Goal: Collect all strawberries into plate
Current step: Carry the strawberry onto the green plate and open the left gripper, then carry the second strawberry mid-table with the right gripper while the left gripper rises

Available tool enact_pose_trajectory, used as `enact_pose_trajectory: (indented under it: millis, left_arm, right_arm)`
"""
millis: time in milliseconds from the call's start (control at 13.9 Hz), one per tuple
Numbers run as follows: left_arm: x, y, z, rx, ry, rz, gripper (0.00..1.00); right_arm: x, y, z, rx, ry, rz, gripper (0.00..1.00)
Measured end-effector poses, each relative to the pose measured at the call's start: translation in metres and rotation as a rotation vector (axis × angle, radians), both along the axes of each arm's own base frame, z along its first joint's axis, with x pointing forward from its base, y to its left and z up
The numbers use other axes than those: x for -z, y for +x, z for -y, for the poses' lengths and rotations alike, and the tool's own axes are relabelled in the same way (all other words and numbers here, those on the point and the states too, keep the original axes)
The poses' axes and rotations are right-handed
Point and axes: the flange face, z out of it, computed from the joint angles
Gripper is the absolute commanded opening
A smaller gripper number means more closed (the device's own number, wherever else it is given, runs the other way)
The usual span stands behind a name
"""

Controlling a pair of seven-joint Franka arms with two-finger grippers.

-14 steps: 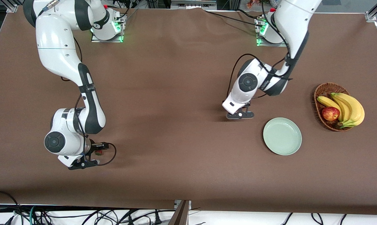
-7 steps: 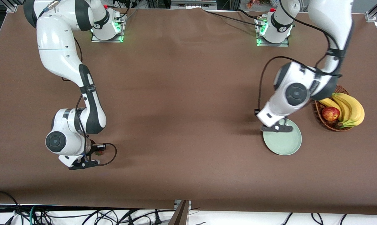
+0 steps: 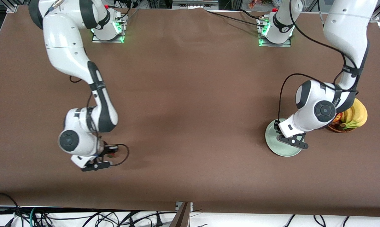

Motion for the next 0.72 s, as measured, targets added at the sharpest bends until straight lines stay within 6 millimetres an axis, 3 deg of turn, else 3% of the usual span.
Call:
enact_pose_trajectory:
  millis: [72, 144, 216, 431, 718]
  left_arm:
    - [0.011, 0.001, -0.011, 0.026, -0.006, -0.004, 0.35]
    - [0.016, 0.002, -0.02, 0.041, -0.009, -0.006, 0.8]
    - [0.017, 0.002, -0.025, 0.047, -0.011, -0.007, 1.0]
    - [0.014, 0.005, -0.025, 0.054, -0.013, 0.0, 1.0]
    - [0.012, 0.005, -0.022, 0.059, -0.016, -0.003, 1.0]
  right_arm:
    - [-0.006, -0.008, -0.044, 0.04, 0.023, 0.013, 0.08]
    - [-0.013, -0.02, -0.089, 0.078, 0.045, 0.028, 0.08]
    - [-0.017, -0.034, -0.132, 0.107, 0.064, 0.046, 0.08]
    - [-0.024, -0.086, -0.242, 0.175, 0.124, 0.104, 0.08]
    - [-0.013, -0.16, -0.348, 0.235, 0.209, 0.143, 0.08]
